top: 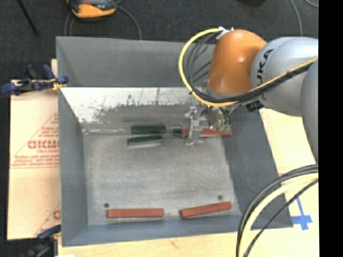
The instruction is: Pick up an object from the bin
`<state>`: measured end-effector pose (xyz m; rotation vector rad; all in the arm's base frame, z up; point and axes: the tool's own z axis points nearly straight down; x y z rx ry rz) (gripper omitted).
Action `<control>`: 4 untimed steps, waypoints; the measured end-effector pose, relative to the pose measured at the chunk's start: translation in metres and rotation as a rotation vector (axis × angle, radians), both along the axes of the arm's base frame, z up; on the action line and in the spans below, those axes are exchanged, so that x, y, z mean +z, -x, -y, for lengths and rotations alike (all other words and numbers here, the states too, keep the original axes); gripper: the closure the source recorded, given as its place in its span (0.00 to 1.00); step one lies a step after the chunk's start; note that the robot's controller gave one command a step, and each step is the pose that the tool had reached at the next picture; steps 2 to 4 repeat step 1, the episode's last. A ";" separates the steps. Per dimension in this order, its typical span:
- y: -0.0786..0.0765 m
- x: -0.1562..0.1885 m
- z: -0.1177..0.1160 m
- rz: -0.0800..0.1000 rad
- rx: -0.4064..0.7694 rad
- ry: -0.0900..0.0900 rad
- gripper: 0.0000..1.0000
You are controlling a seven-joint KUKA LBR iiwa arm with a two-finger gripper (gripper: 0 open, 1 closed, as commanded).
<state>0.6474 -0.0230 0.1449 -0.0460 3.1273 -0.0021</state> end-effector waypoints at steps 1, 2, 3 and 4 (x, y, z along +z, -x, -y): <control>0.100 0.094 0.026 -0.011 0.119 0.000 1.00; 0.100 0.094 0.026 -0.011 0.119 0.000 1.00; 0.100 0.094 0.026 -0.011 0.119 0.000 1.00; 0.100 0.094 0.026 -0.011 0.119 0.000 1.00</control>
Offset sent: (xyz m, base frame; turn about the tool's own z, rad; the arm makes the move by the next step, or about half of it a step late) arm 0.0000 0.0000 0.0000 0.0000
